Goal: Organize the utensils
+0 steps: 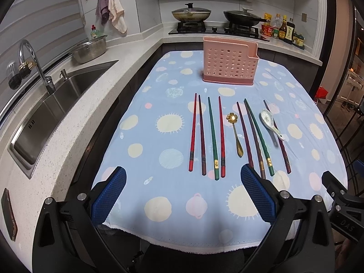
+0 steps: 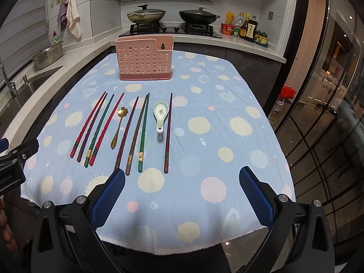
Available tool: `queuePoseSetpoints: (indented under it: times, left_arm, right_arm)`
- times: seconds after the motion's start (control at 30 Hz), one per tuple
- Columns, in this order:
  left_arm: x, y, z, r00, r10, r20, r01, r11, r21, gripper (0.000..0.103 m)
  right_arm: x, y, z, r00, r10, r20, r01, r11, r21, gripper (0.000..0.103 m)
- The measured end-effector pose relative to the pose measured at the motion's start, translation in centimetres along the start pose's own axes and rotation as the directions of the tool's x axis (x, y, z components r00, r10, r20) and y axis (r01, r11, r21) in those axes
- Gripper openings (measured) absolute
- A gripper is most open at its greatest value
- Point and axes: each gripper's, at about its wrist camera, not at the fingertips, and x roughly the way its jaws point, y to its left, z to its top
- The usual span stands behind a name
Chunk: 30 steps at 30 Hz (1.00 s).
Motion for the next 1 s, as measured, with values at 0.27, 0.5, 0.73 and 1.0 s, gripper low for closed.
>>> queuePoseSetpoints:
  times: [0.27,0.5,0.73,1.0]
  left_arm:
    - [-0.11,-0.09,0.10,1.000,-0.011,0.003,0.011,1.000,0.001,0.096]
    - [-0.15,-0.16,0.09,1.000,-0.016,0.003,0.016,1.000,-0.006,0.096]
    - [-0.18,-0.01,0.07,1.000,-0.010,0.004,0.010,1.000,-0.005,0.096]
    - [-0.15,0.17,0.03,1.000,-0.011,0.000,0.011,1.000,-0.008,0.096]
  right_arm:
    - [-0.05,-0.01,-0.02,1.000,0.001,0.001,-0.001,1.000,0.000,0.096]
    - [-0.06,-0.01,-0.03,1.000,0.001,0.001,-0.001,1.000,0.000,0.096]
    - [-0.12,-0.01,-0.02,1.000,0.001,0.002,-0.001,1.000,0.001,0.096]
    - [-0.11,0.04,0.00,1.000,0.001,0.002,-0.001,1.000,0.001,0.096]
